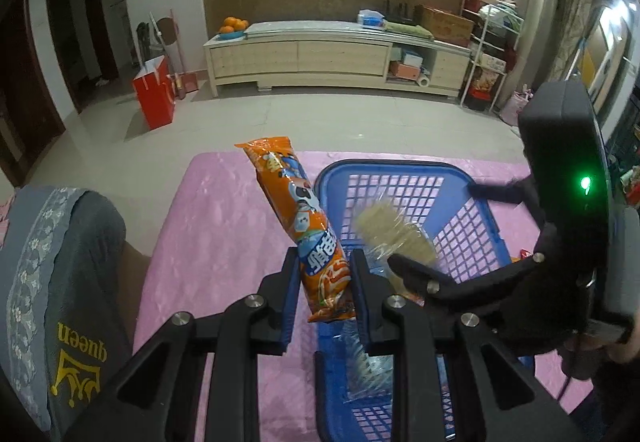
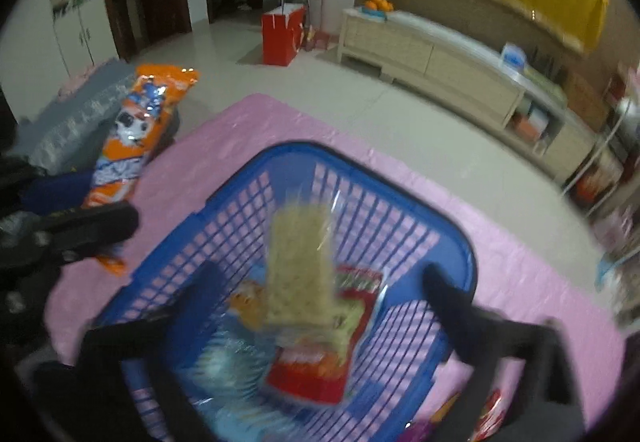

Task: Organize snacks
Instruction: 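Carry both items over the basket and open the right tool to drop the crackers, then lower the orange wafer stick into the basket and open the left tool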

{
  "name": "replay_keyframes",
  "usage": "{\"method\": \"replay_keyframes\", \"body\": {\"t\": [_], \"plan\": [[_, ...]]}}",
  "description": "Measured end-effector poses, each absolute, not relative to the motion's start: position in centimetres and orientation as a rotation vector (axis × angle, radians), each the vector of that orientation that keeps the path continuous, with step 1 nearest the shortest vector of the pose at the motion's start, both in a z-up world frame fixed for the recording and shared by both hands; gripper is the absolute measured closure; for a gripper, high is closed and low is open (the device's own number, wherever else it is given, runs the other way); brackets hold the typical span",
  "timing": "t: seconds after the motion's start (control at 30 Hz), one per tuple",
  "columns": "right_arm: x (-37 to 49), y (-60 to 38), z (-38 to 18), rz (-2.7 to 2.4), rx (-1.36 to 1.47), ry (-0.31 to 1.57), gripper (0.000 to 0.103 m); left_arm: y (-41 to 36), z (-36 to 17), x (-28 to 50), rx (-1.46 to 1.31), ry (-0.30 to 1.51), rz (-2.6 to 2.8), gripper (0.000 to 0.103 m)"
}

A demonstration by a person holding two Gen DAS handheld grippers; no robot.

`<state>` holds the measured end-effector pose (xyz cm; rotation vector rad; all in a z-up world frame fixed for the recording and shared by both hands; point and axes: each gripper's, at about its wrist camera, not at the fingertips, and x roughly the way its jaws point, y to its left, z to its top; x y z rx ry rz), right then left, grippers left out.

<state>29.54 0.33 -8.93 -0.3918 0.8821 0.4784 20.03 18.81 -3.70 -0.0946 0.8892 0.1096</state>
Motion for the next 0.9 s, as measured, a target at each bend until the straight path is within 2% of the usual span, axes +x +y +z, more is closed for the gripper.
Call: {"method": "replay_keyframes", "body": {"t": [0.5, 0.9], "plan": [[26.4, -7.0, -3.8, 0.407, -0.211, 0.907, 0.000, 16.7, -1.6, 18.3, -0.097, 0.874, 0.063, 0.081], [24.9, -10.4, -3.5, 0.349, -0.137, 0.926, 0.000, 13.3, -1.2, 19.3, -0.066, 0.893, -0.012, 0.080]]}}
